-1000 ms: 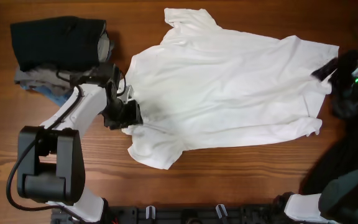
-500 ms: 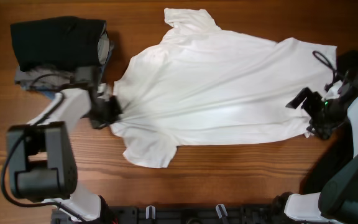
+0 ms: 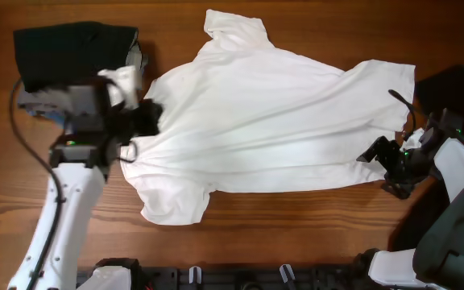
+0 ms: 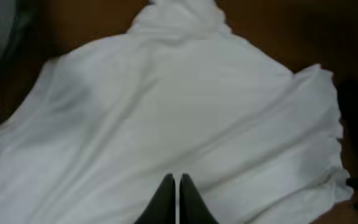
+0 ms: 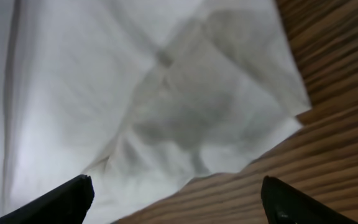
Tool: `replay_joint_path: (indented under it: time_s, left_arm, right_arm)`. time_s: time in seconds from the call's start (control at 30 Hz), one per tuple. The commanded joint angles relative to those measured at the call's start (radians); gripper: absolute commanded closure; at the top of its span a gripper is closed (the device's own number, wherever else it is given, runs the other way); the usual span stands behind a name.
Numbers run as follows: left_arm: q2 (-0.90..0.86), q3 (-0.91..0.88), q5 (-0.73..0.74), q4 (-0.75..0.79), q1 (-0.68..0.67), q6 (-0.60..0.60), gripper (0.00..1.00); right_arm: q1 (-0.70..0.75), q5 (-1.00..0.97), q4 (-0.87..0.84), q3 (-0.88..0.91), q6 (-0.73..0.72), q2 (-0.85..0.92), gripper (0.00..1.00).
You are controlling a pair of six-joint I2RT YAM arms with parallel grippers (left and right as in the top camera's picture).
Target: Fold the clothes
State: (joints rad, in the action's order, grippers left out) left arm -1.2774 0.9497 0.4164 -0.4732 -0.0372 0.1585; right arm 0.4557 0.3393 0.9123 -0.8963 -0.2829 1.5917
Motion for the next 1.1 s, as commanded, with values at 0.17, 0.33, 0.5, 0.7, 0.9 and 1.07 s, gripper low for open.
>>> replay_joint_path:
  time_s: [0.17,0.33,0.5,0.7,0.9,1.07]
  left_arm:
    - [-0.478,0.009,-0.048,0.509,-0.133,-0.051,0.75]
    - [-0.734,0.065,-0.102,0.633,-0.121,-0.05,0.91]
    - [-0.826,0.079,-0.326,0.733,0.024,0.056,0.9]
    - [-0.806,0.227,0.079,0.708,0.186,0.092,0.89]
    - [-0.603,0.242,0.165,0.589,0.17,0.084,0.67]
    - [-0.388,0.242,0.178,0.33,0.129,0.026,0.63]
  right_arm:
    - [-0.005,0.207,0.15,-0.122,0.074,-0.375,0.01]
    - [-0.005,0.208,0.193,-0.122,0.074,-0.477,0.0]
    - [-0.032,0.181,0.254,-0.118,0.103,-0.47,0.01]
    - [-0.169,-0.071,0.161,-0.05,-0.014,-0.446,0.0]
    - [-0.171,-0.122,0.029,0.021,-0.035,-0.165,0.34]
    - [-0.171,-0.101,-0.077,0.022,-0.029,0.044,0.37]
